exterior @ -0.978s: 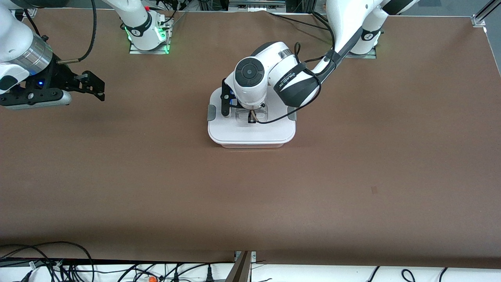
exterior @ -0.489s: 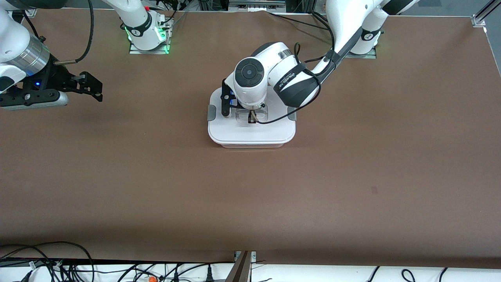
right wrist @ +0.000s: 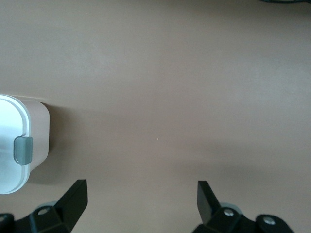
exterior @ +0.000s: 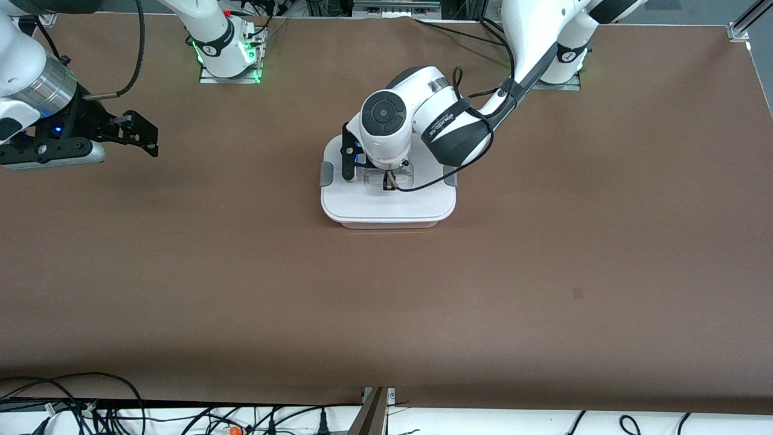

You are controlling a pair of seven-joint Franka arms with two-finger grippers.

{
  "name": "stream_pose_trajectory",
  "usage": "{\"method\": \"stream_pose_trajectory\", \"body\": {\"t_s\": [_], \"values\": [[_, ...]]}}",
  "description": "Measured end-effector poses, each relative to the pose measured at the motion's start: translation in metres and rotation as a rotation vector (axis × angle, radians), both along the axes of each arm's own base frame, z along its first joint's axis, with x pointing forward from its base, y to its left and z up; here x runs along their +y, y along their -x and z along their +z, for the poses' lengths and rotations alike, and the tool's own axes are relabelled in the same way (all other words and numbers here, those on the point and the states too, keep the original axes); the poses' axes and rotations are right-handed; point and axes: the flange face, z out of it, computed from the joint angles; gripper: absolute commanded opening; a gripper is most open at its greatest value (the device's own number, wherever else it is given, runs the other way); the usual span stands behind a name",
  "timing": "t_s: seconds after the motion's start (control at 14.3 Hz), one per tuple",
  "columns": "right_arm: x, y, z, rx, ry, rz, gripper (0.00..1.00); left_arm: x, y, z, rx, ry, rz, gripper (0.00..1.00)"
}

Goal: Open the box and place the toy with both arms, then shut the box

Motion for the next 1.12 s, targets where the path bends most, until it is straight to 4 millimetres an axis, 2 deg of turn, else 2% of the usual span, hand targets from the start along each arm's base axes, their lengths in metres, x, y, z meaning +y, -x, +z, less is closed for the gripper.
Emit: {"method": "stream_pose_trajectory", "body": {"t_s": [0.21,0.28,0.35,0.49,0.63,0.77,0.84,0.98,1.12], "values": [[0.000,0.000,0.000,0.000,0.000,0.000,1.00,0.003,0.001,-0.001,0.014,-0.024,0.018,1.00],[0.000,0.000,0.000,0.000,0.000,0.000,1.00,0.006,0.002,0.005,0.015,-0.035,0.025,1.00],[0.000,0.000,0.000,0.000,0.000,0.000,1.00,0.010,0.000,0.017,0.011,-0.044,0.039,1.00],[0.000,0.000,-0.001,0.001,0.000,0.000,1.00,0.038,-0.016,0.062,-0.019,-0.054,0.091,1.00],[0.000,-0.001,-0.001,0.002,0.000,0.000,1.00,0.095,-0.039,0.125,-0.055,-0.073,0.176,1.00],[0.000,-0.001,-0.001,0.002,0.000,0.000,1.00,0.167,-0.058,0.187,-0.102,-0.089,0.288,1.00],[0.000,-0.001,-0.001,0.002,0.000,0.000,1.00,0.204,-0.065,0.211,-0.118,-0.100,0.347,1.00],[0.000,-0.001,-0.001,0.002,0.000,0.000,1.00,0.274,-0.077,0.236,-0.108,-0.142,0.458,1.00],[0.000,-0.001,-0.001,0.002,0.000,0.000,1.00,0.331,-0.085,0.245,-0.087,-0.181,0.548,1.00]]}}
